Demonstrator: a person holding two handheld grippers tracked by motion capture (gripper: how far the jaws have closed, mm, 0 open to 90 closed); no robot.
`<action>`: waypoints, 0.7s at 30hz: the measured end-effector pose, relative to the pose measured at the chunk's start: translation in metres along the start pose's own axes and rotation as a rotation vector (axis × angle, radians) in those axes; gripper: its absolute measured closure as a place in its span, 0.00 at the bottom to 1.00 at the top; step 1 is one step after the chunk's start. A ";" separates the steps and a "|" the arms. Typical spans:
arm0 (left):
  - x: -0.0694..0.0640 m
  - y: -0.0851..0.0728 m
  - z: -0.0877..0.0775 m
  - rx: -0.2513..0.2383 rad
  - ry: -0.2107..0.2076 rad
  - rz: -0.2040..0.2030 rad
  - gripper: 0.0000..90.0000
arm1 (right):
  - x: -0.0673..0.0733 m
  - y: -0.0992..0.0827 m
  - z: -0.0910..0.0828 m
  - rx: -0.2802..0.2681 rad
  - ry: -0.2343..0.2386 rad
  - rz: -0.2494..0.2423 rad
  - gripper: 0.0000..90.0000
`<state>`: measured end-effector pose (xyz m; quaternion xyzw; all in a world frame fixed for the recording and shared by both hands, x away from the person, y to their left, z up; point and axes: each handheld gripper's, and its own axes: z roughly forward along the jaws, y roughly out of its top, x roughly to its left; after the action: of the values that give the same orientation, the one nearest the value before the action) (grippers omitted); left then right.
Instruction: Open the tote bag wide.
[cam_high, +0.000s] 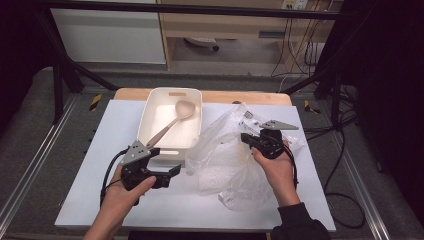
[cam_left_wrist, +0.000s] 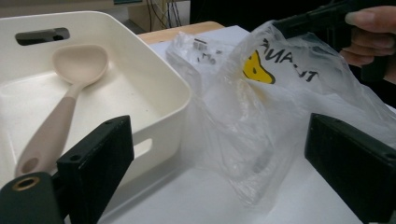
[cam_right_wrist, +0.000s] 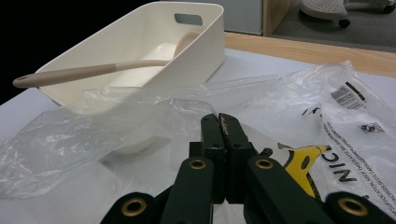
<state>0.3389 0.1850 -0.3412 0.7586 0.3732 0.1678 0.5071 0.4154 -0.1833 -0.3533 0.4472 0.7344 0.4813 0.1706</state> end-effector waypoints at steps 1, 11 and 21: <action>0.002 0.001 0.000 -0.003 0.004 -0.004 0.09 | 0.000 0.000 0.000 0.001 0.001 0.001 1.00; 0.019 0.018 -0.005 0.015 0.054 0.001 0.08 | 0.000 0.000 0.000 0.003 0.006 0.000 1.00; 0.031 0.025 0.000 0.028 0.091 -0.005 0.08 | 0.000 0.000 0.000 0.009 0.008 0.004 1.00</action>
<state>0.3694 0.2030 -0.3221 0.7564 0.4001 0.1955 0.4792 0.4152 -0.1832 -0.3536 0.4475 0.7362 0.4804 0.1644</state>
